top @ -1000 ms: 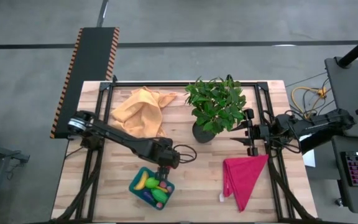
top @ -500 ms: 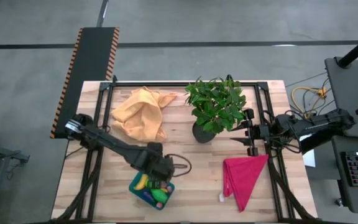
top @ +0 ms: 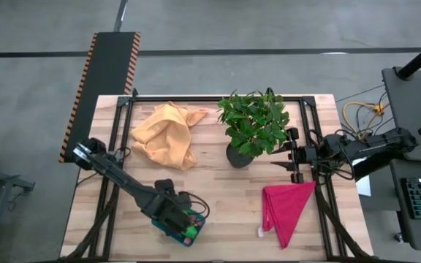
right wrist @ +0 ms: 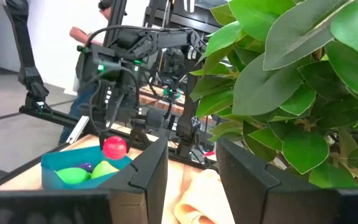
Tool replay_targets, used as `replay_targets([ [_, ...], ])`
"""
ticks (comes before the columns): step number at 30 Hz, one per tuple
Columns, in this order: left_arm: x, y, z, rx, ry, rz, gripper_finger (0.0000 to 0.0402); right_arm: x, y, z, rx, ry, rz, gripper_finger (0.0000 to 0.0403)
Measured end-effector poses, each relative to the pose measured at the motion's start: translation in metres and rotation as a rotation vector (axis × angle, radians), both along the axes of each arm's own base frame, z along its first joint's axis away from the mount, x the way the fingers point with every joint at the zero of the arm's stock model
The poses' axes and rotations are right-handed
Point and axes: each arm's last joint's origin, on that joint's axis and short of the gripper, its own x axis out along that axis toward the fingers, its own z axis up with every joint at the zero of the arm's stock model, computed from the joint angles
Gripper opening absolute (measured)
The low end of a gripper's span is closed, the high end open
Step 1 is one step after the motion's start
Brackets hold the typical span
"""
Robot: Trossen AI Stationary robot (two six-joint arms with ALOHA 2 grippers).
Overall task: Pick and placing Produce into tupperware
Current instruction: Put the red tomato into the blue bin, then return to Home Position
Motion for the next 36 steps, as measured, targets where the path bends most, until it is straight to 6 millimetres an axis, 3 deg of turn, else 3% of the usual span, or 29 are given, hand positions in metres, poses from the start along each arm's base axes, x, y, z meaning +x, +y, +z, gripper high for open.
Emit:
replay_targets([
  [6,-0.004,0.001,-0.010,-0.027,0.053,0.078,0.0243,0.000,0.000,0.000,0.008,0.000,0.001,0.0130],
  [15,-0.005,0.001,-0.012,-0.037,0.068,0.087,0.0320,0.000,0.000,0.000,0.008,0.000,0.001,0.0130],
  [22,-0.003,0.004,-0.012,-0.018,0.051,0.113,0.0332,0.000,0.000,0.000,0.009,-0.004,0.001,0.0130],
  [25,0.001,0.006,-0.010,0.093,-0.046,0.085,0.0326,0.000,0.000,0.001,0.009,-0.007,0.002,0.0130],
  [31,0.023,0.007,0.000,0.386,-0.411,-0.017,0.0294,0.000,0.000,0.002,-0.012,-0.021,-0.003,0.0130],
  [36,0.045,0.015,0.014,0.456,-0.606,-0.093,0.0263,-0.002,0.000,0.005,0.013,-0.046,0.001,0.0130],
])
